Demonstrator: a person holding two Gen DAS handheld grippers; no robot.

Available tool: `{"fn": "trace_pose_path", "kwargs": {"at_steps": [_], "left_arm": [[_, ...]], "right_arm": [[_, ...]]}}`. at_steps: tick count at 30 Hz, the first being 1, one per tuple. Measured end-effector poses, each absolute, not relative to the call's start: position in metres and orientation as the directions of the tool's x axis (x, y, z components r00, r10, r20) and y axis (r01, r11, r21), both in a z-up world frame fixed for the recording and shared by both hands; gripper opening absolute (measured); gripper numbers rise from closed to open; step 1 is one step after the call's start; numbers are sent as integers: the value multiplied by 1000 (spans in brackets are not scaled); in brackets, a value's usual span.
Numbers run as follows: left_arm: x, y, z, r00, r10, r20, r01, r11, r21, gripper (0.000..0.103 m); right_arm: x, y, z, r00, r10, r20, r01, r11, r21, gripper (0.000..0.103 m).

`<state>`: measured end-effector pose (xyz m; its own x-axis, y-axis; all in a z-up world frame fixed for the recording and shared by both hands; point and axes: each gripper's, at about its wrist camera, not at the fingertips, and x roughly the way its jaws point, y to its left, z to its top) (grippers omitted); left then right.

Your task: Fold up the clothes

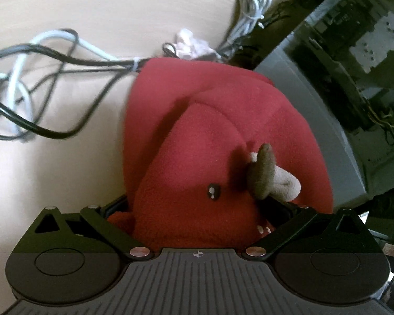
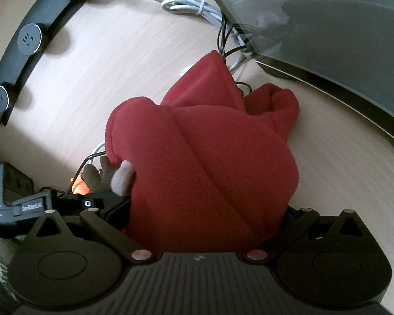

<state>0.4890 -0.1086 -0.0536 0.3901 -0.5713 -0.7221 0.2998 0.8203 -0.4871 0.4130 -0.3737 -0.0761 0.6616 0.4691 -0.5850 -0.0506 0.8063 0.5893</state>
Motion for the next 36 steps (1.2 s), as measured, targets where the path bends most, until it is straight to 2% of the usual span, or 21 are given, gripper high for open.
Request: {"fn": "trace_pose_path", "kwargs": {"at_steps": [6, 8, 12, 14, 18, 23, 28, 31, 34, 36], "left_arm": [[454, -98, -15, 479, -520, -707, 312, 854, -417, 103], [433, -95, 0, 498, -540, -678, 344, 841, -417, 103], [399, -100, 0, 397, -652, -646, 420, 755, -504, 103], [387, -108, -14, 333, -673, -660, 434, 731, -527, 103], [380, -112, -35, 315, -637, -703, 420, 758, -499, 103], [387, -89, -22, 395, -583, -710, 375, 808, -454, 103], [382, -69, 1, 454, -575, -680, 384, 815, -433, 103], [384, -73, 7, 479, -561, -675, 377, 826, -420, 103], [387, -80, 8, 498, -548, -672, 373, 835, -404, 103], [388, -86, 9, 516, -532, -672, 377, 845, -379, 103]], "right_arm": [[393, -378, -61, 691, 415, -592, -11, 825, 566, 103], [376, -382, -52, 713, 364, -600, -3, 857, 516, 103], [339, -382, -41, 733, 239, -637, -1, 937, 350, 103], [332, -373, -49, 704, 215, -677, -8, 955, 295, 103], [328, -344, -62, 680, 192, -708, -16, 969, 248, 103], [325, -304, -70, 679, 160, -717, -48, 984, 174, 103], [317, -331, -49, 705, 201, -680, -31, 967, 254, 103], [307, -352, -29, 753, 131, -645, 22, 974, 224, 103], [321, -359, -31, 752, 51, -658, 67, 986, 153, 103], [335, -353, -47, 712, 45, -701, 55, 991, 120, 103]]}}
